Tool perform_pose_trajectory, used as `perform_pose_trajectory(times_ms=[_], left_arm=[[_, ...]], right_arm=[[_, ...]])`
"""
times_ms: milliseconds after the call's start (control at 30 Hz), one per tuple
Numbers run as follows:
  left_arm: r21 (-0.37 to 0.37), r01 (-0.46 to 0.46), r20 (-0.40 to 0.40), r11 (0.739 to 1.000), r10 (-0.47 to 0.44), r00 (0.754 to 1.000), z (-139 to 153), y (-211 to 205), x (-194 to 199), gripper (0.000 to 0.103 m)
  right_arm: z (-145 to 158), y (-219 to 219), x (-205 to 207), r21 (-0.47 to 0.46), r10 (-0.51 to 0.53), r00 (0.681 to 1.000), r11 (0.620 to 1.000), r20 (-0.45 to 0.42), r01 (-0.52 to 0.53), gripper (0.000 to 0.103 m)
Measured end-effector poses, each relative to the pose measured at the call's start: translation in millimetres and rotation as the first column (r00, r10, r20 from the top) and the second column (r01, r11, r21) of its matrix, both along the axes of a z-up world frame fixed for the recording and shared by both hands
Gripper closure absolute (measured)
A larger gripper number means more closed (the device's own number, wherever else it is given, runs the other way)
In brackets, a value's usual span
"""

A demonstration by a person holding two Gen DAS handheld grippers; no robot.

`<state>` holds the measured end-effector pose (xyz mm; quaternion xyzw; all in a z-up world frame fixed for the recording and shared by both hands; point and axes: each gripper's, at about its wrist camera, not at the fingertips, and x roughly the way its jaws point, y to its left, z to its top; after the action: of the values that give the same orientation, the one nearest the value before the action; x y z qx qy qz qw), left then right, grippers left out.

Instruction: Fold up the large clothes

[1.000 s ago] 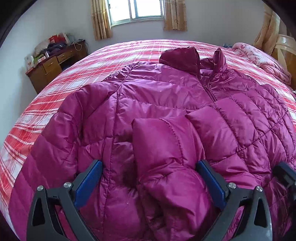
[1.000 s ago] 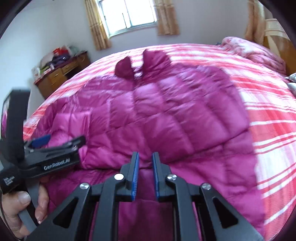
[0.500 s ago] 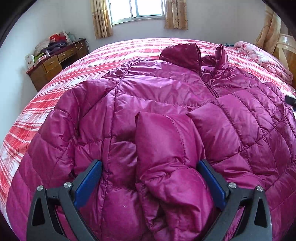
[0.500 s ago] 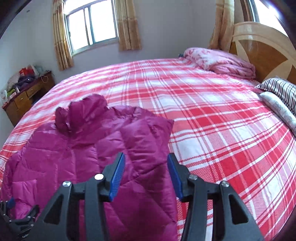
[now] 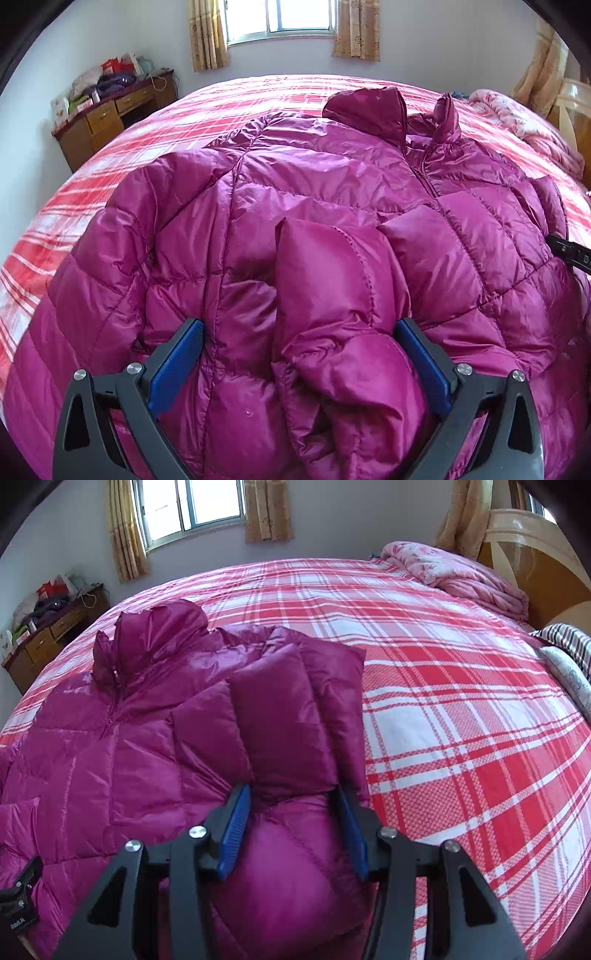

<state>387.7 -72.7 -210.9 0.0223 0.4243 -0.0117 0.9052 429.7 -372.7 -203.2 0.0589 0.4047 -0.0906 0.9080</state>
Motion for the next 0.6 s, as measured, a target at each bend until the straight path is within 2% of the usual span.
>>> perform_pose_trajectory(times_ms=[100,233,367,500,600], left_arm=[[0.001,0.000,0.001,1.000,0.000,1.000,0,0,0,0.001],[0.000,0.000,0.002,1.000,0.000,1.000,0,1,0,0.001],[-0.004,0.000,0.001,1.000,0.000,1.000,0,1,0,0.001],[-0.006,0.001,0.001,1.000,-0.001,1.000,0,1,-1,0.001],[-0.004,0.001,0.001,1.000,-0.001,1.000,0,1,0,0.001]], right_arm=[[17,10,-17,-0.005,0.002,1.000,1.000,0.023,-0.002,0.050],[31,41,-40,0.007,0.095,0.994,0.995,0.052,-0.095,0.038],[10,65,-43,0.008,0.150,0.989,0.989,-0.002,-0.150,0.038],[-14,59,-40,0.049,0.136,0.991,0.990,-0.005,-0.135,0.037],[-15,61,-39,0.018,0.136,0.991,0.991,-0.016,-0.136,0.036]])
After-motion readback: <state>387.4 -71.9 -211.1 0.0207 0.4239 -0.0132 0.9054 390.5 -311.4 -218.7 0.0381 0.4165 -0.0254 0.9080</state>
